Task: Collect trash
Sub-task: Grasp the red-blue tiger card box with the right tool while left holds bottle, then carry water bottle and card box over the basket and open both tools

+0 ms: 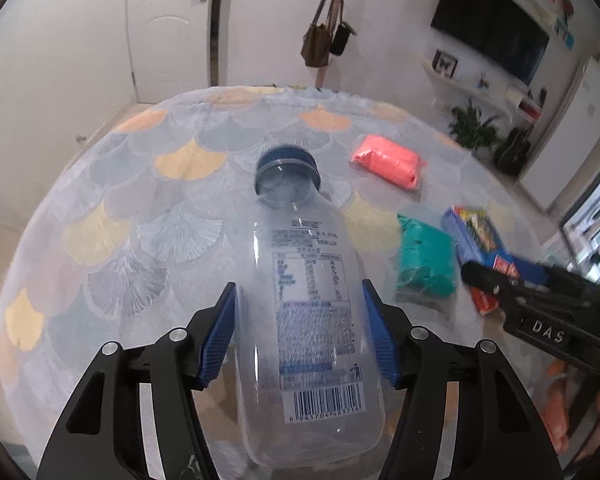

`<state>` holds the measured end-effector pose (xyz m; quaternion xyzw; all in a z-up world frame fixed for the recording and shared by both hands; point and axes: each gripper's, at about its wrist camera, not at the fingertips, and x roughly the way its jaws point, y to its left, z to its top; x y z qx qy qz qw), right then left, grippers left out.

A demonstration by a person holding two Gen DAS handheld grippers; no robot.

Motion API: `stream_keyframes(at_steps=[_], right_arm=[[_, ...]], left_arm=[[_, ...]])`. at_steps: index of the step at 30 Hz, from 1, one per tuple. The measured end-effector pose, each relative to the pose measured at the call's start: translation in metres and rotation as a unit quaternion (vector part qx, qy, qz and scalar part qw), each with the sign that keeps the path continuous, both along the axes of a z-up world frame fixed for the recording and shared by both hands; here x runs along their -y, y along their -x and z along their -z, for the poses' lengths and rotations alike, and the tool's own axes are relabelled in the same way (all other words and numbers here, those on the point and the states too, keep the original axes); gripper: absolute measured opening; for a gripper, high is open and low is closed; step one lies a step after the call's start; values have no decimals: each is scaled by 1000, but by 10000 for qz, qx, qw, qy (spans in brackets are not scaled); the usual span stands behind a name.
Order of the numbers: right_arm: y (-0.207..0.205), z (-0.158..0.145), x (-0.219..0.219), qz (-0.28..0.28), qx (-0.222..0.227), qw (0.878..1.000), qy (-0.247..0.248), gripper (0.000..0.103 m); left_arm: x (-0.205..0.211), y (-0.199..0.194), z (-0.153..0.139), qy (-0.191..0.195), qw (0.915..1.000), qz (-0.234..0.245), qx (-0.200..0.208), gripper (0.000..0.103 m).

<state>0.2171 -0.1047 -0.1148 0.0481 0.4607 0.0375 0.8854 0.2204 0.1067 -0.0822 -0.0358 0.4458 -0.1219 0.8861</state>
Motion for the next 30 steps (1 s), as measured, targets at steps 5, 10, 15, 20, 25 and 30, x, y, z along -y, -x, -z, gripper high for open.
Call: stream_keyframes(at_steps=[5,10,15,20,25,30], right_arm=[[20,-6,23,-26,175,9983,-553,56],[40,-18,44,132,395,9968,-681,56],[65,-41,73,377,739,9942,-679,56],[95,-68,116,731,1148,9881,-719,56],[121,-88,163,1221,1458,9801,-579,56],[153,-92,225,1993,1627,9654,-437,56]], left_arm=[[-2,22,-18,447,9980,132,427,57],[9,41,-34,877,9936,340,623,57],[35,52,-56,1090,9885,622,845,57],[86,60,-85,1234,9800,1082,1127,57],[160,66,-106,1252,9687,1705,1302,57],[232,68,-104,1180,9588,2258,1258,57]])
